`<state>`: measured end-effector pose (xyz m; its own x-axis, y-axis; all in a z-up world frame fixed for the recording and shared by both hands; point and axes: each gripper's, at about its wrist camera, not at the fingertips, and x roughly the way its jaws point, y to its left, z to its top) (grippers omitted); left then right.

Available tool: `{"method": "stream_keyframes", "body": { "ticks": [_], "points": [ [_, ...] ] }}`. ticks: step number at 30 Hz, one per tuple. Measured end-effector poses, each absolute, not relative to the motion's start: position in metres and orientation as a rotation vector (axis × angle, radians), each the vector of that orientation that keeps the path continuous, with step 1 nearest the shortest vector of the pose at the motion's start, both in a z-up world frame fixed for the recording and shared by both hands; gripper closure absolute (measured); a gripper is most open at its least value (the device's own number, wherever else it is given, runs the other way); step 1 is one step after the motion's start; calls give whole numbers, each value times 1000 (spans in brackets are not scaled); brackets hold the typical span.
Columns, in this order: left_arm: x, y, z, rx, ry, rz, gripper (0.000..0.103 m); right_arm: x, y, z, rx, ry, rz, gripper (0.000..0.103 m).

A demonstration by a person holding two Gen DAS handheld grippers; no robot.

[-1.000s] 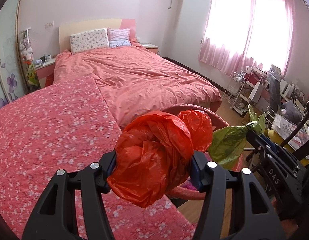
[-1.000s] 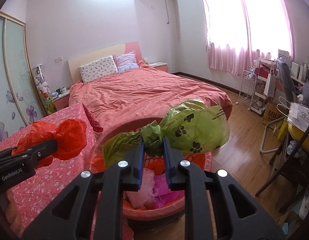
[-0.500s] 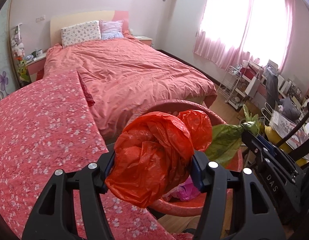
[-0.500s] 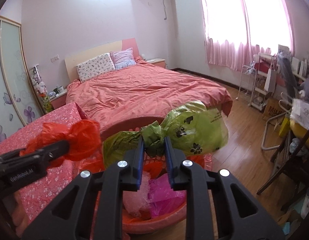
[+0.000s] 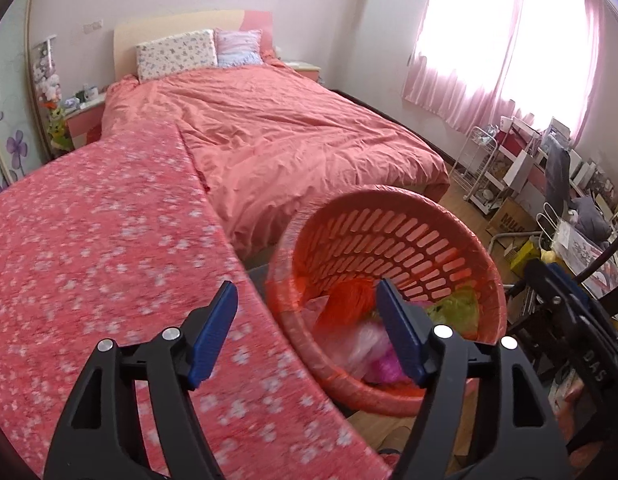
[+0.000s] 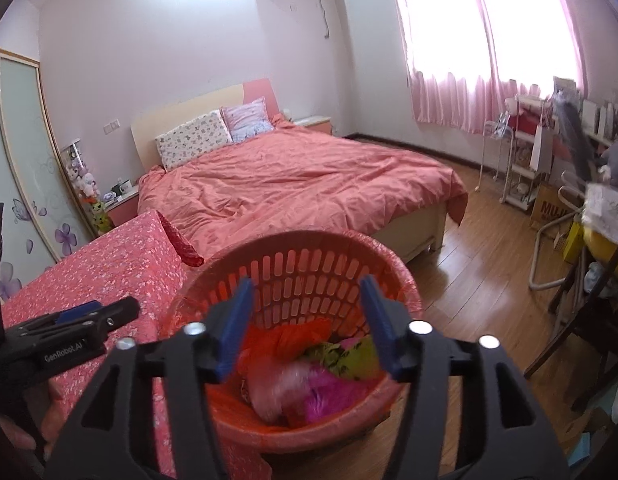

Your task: Collect trash

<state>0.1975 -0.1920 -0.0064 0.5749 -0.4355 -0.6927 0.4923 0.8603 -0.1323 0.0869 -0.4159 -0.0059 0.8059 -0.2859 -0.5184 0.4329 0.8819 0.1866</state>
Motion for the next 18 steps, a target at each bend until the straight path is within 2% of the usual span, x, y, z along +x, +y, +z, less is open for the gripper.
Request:
{"method": "stream_keyframes", "body": {
  "ticks": [2,6,8,12,18],
  "points": [
    [188,-174,3,74,754,-534,32,76,-404,4,282,478,-391,31],
    [161,-137,19,64,681,-495,21,46,-374,21,261,428,-387,11],
    [142,-115,26,58,648,-457,16,32,-358,25,247,415,-387,5],
    [113,-81,31,38,614,-396,9,3,-320,32,199,396,-387,4],
    [78,-44,25,22,600,-291,6,-34,-269,37,104,370,-437,4]
  ]
}}
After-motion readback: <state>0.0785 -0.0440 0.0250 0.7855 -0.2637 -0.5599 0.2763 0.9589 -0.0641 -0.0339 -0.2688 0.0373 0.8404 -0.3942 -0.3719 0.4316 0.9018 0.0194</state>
